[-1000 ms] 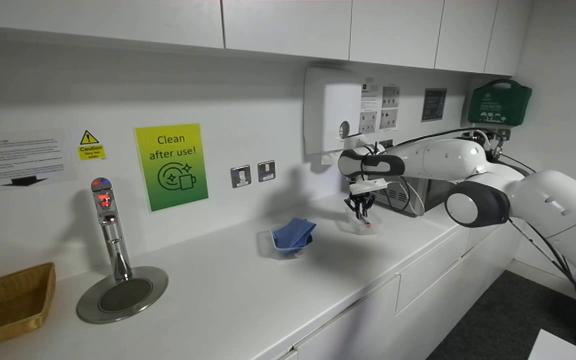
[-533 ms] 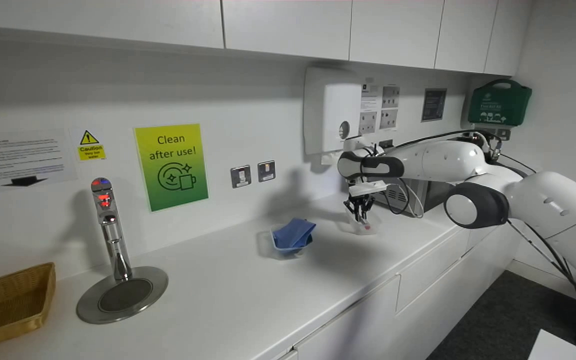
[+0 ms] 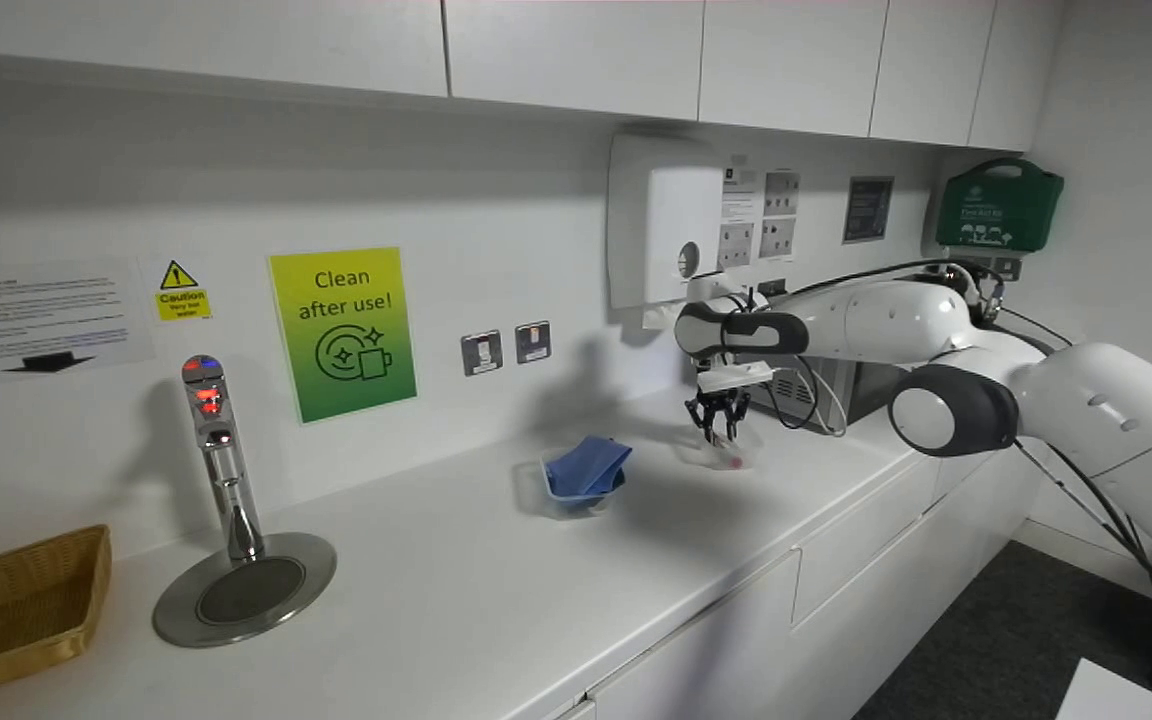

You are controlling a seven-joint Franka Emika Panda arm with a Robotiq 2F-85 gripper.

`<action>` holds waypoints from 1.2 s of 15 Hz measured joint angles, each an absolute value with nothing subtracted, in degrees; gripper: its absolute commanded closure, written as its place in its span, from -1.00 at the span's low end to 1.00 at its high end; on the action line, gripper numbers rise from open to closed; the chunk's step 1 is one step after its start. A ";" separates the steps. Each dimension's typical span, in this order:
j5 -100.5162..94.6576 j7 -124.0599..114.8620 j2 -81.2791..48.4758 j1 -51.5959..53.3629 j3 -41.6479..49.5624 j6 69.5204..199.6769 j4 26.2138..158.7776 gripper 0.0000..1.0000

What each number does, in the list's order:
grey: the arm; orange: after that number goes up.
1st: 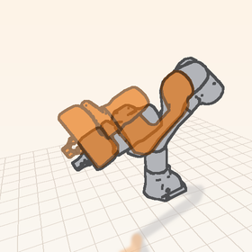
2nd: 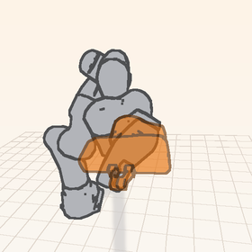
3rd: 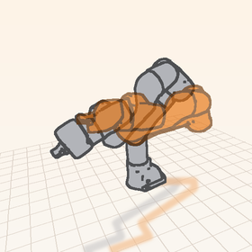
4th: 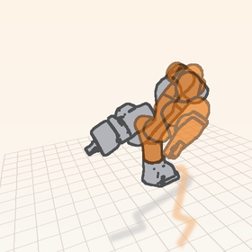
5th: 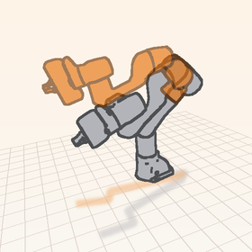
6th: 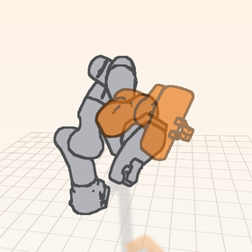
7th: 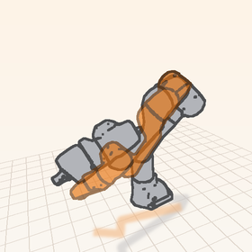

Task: Put the red marker in the clear bowl on the right.

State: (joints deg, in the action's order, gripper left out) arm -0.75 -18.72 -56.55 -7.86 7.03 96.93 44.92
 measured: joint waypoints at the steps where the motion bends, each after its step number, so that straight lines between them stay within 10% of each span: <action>1: -0.73 -18.72 -56.55 -7.93 6.98 96.94 44.92 -0.69; 4: -0.66 -18.72 -56.51 -8.15 6.92 96.94 44.78 -1.00; 18: -0.64 -22.27 -39.61 -1.76 6.08 97.71 58.41 -1.00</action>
State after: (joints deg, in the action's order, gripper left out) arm -0.64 -22.27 -39.61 -1.76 6.08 97.71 58.41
